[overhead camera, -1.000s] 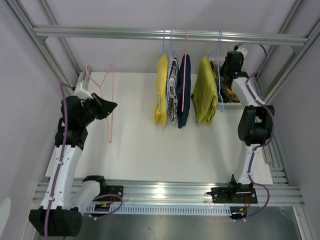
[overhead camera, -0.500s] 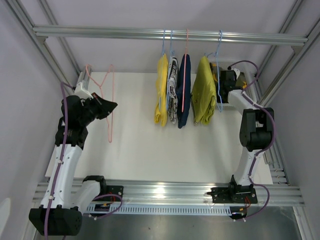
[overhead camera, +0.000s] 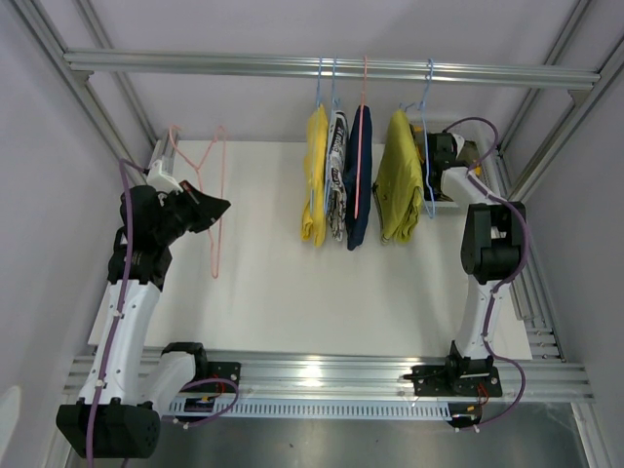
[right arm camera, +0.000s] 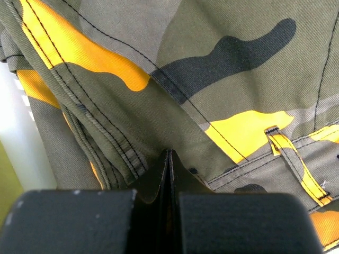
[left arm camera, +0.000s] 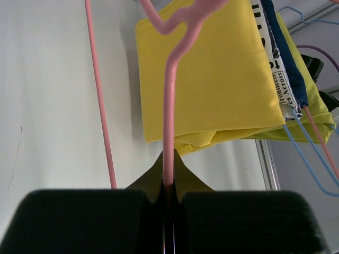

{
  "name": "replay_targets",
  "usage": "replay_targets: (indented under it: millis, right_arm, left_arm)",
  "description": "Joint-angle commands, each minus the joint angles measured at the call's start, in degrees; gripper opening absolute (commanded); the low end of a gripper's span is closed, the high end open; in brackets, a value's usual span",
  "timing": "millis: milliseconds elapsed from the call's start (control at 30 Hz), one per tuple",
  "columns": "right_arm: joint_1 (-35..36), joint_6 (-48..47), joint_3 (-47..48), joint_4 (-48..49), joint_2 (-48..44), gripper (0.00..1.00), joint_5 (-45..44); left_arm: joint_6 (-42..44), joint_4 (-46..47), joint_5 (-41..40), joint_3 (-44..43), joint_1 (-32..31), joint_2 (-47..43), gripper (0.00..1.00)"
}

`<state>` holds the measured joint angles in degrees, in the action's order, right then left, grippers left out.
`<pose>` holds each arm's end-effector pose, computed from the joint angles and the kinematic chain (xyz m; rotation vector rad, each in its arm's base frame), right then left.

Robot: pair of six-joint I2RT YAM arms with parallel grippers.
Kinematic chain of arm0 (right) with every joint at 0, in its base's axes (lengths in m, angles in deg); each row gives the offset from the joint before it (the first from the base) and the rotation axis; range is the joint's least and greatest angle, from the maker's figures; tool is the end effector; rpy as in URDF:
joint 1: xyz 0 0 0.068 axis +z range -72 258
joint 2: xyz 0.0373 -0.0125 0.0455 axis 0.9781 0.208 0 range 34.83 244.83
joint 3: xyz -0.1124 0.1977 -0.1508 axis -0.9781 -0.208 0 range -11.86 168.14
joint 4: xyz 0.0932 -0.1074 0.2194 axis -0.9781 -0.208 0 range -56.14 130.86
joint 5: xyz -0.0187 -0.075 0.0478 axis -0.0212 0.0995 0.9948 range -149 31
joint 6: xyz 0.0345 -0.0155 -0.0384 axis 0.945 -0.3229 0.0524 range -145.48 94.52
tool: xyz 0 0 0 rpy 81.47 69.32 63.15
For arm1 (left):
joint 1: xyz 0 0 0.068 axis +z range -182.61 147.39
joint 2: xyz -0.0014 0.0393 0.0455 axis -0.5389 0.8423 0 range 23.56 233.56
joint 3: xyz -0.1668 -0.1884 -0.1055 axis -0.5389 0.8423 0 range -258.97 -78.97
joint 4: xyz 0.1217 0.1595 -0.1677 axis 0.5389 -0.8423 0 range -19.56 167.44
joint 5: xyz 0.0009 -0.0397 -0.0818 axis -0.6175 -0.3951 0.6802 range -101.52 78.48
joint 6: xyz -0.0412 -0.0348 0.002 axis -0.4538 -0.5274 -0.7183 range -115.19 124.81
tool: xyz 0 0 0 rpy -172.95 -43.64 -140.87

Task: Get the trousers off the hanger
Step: Place the trousers in the bin.

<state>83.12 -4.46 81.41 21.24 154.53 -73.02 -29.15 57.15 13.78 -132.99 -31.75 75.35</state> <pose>0.4711 0.0336 0.2094 0.4390 2.3035 -0.0667 0.2004 -0.0123 0.3575 -0.2748 1.9165 -0.8061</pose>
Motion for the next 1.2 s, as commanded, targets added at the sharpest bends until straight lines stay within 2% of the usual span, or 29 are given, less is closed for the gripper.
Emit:
replay_targets:
  millis: [0, 133, 300, 533, 733, 1000, 1167]
  right_arm:
    - [0.0, 0.8, 1.4, -5.4, -0.2, 0.00, 1.4]
    - [-0.2, 0.3, 4.6, -7.2, -2.6, 0.00, 1.6]
    - [-1.0, -1.0, 14.6, -11.8, -2.7, 0.02, 2.2]
    - [-3.1, -2.4, 25.2, -14.1, 1.8, 0.04, 0.8]
    - [-6.7, -1.1, 31.8, -14.7, 10.3, 0.04, 2.7]
    - [-9.7, 1.0, 35.8, -16.6, 23.9, 0.02, 8.7]
    - [-9.8, 0.8, 32.7, -14.7, 21.0, 0.04, 9.5]
  left_arm:
    - [1.2, 2.2, 1.2, -2.7, -0.3, -0.1, 0.01]
    - [1.3, 2.2, 1.2, -2.8, -0.3, -0.3, 0.01]
    - [1.5, 2.1, 1.1, -2.8, -0.3, -0.3, 0.01]
    - [1.9, 1.8, 0.7, -3.0, -0.3, -0.7, 0.01]
    - [1.8, 1.8, 1.2, -3.1, -0.2, -0.9, 0.01]
    - [1.6, 2.2, 1.9, -3.1, -0.3, -1.3, 0.01]
    - [1.5, 2.4, 2.2, -2.9, -0.3, -1.3, 0.00]
